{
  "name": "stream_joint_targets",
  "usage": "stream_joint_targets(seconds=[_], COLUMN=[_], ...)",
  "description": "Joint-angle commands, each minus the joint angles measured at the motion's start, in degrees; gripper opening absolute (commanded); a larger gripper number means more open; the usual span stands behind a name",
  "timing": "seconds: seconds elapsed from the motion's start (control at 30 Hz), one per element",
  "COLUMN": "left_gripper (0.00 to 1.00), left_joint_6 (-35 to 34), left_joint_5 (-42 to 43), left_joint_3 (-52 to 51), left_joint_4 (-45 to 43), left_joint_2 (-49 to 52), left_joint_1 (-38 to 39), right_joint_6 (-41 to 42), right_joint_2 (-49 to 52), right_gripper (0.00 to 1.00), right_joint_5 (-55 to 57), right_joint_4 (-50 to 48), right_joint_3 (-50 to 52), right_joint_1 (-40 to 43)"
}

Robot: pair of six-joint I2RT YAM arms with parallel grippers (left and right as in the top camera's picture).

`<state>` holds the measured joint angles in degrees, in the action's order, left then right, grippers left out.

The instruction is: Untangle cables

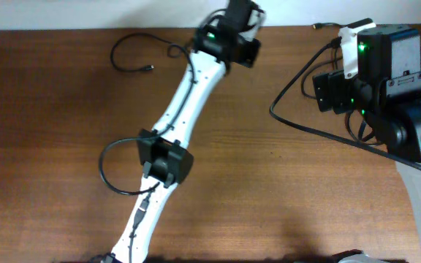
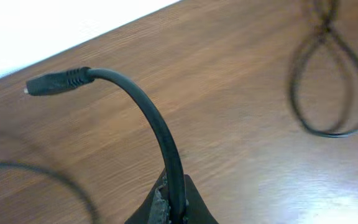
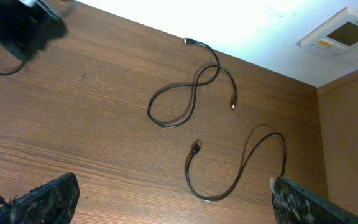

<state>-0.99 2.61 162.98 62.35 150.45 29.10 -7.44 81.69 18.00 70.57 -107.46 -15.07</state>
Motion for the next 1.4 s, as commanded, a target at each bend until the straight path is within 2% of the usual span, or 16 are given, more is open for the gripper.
stream_joint_targets(seconds=[0.0, 0.47, 0.5, 0.53, 0.57, 0.6, 0.93, 1.13, 1.27, 1.37], left_gripper=[0.00, 0.00, 0.08, 0.33, 0.82, 0.98, 0.99, 0.99, 0.99, 0.99], left_joint_6=[-2.80, -6.23, -6.25, -6.25, -6.25, -6.25, -6.21, -2.14, -3.54, -1.60], left_joint_5=[0.63, 0.52, -0.42, -1.49, -2.21, -2.23, -3.26, -2.75, -0.59, -0.68], left_joint_3=[0.98, 0.96, 0.96, 0.96, 0.96, 0.96, 0.96, 3.89, 5.95, 6.82], left_joint_4=[-1.99, -5.01, -5.29, -5.62, -5.92, -5.95, -4.20, -1.84, 1.05, -0.98], left_joint_2=[-0.02, 0.74, 0.74, 0.74, 0.74, 0.74, 0.72, 0.70, 0.70, 0.70], left_joint_1=[2.47, 5.55, 5.97, 6.23, 6.38, 6.38, 6.25, 6.93, 8.04, 8.59], right_joint_6=[0.87, 0.90, 0.87, 0.90, 0.87, 0.87, 0.85, 0.85, 0.85, 0.85], right_joint_2=[-0.94, -0.98, -0.98, -0.98, -0.98, -0.98, -0.98, -0.98, -0.98, -0.98], right_gripper=[0.99, 0.98, 0.98, 0.98, 0.98, 0.98, 0.98, 0.98, 0.98, 0.98], right_joint_5=[0.68, 0.48, 0.48, 0.48, 0.48, 0.48, 0.48, 0.48, 0.48, 0.48], right_joint_4=[0.39, 1.29, 1.31, 1.44, 1.51, 1.51, 1.51, 1.46, 1.46, 1.46], right_joint_3=[-0.35, -0.35, -0.35, -0.35, -0.35, -0.35, -0.35, -0.35, -0.35, -0.35], right_joint_1=[0.22, 0.20, 0.20, 0.22, 0.20, 0.22, 0.22, 0.22, 0.22, 0.22])
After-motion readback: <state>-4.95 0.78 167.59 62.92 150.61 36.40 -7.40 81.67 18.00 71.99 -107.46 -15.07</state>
